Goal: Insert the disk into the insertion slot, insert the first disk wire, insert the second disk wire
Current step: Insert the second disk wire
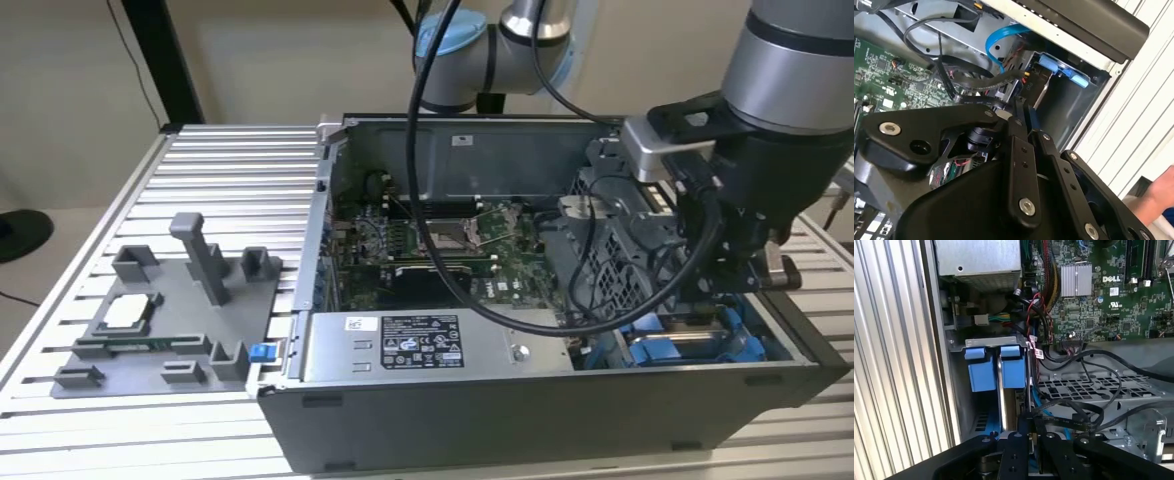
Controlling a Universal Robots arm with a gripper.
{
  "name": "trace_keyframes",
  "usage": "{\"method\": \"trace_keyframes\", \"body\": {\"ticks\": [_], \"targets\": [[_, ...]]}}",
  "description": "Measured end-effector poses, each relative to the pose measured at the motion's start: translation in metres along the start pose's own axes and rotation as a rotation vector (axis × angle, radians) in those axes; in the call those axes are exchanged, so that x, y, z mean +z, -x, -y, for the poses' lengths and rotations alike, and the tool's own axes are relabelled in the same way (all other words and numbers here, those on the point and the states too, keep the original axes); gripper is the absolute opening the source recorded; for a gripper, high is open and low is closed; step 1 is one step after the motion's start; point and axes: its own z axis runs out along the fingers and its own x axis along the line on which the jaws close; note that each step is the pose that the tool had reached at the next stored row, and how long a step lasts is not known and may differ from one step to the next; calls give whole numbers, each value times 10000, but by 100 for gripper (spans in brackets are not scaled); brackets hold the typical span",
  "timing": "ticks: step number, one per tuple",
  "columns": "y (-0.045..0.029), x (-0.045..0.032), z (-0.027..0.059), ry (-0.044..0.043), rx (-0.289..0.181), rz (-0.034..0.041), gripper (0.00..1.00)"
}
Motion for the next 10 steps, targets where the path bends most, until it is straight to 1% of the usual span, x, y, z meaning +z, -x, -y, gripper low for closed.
{"method": "trace_keyframes", "body": {"ticks": [1,10], "targets": [[0,6,0,2,-2,20,0],[-24,35,2,3,-16,26,0]]}}
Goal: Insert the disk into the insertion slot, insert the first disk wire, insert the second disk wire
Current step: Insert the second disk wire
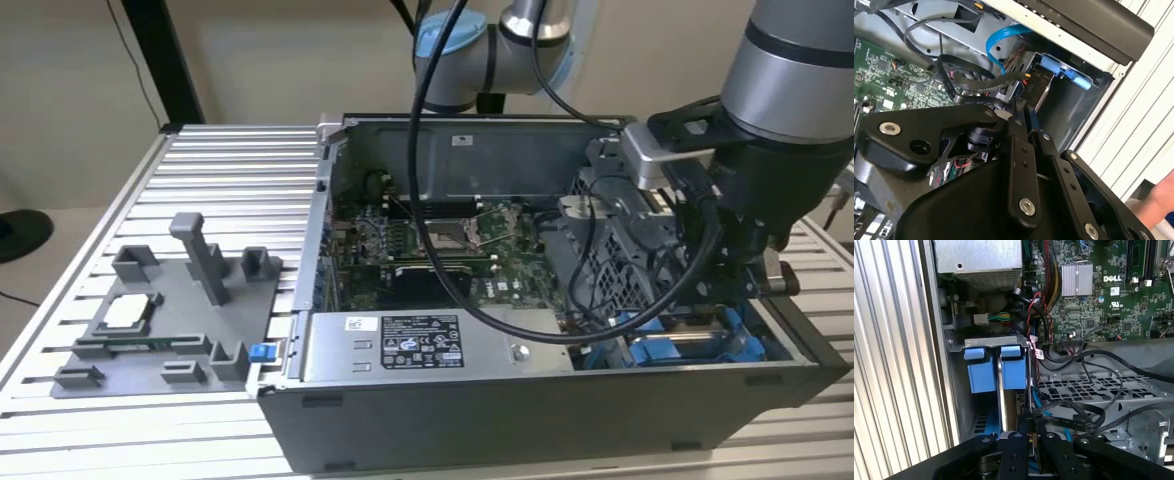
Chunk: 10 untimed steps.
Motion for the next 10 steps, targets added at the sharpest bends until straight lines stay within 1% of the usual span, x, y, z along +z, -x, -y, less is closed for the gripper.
{"method": "trace_keyframes", "body": {"ticks": [10], "targets": [[-17,32,13,2,-51,6,0]]}}
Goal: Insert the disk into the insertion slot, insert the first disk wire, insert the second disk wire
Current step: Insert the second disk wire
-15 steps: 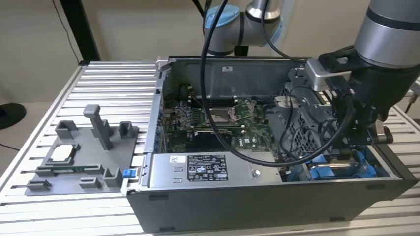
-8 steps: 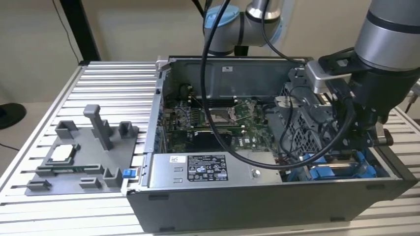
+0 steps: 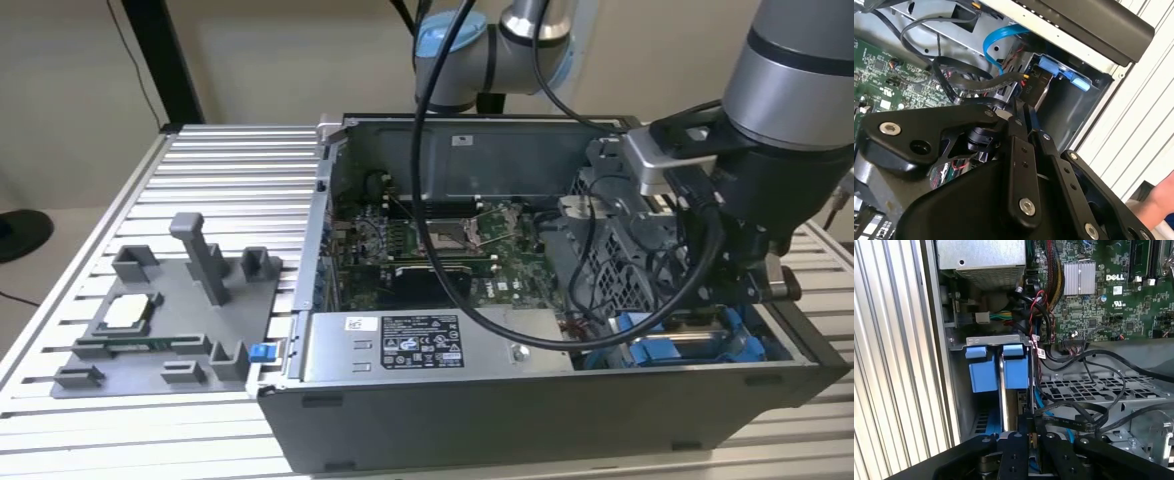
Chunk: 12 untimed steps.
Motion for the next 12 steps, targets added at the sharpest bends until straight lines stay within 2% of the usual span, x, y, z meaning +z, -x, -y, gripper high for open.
{"method": "trace_keyframes", "body": {"ticks": [12], "targets": [[-7,45,5,3,-131,23,0]]}}
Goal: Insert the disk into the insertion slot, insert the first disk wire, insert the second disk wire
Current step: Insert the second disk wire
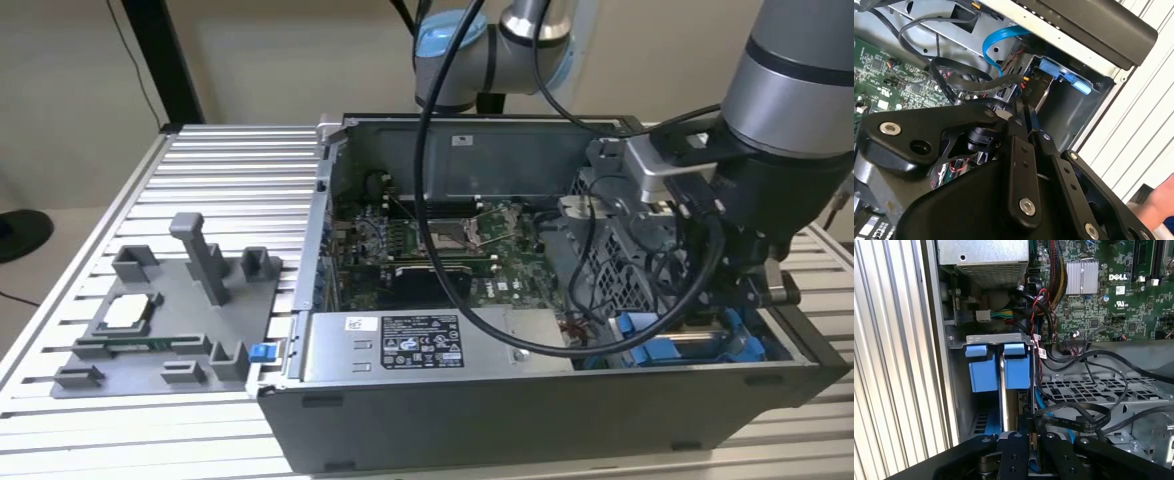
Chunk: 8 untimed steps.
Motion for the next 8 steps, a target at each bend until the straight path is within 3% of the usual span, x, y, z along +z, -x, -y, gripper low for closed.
{"method": "trace_keyframes", "body": {"ticks": [8], "targets": [[-1,31,-5,-9,-300,50,0]]}}
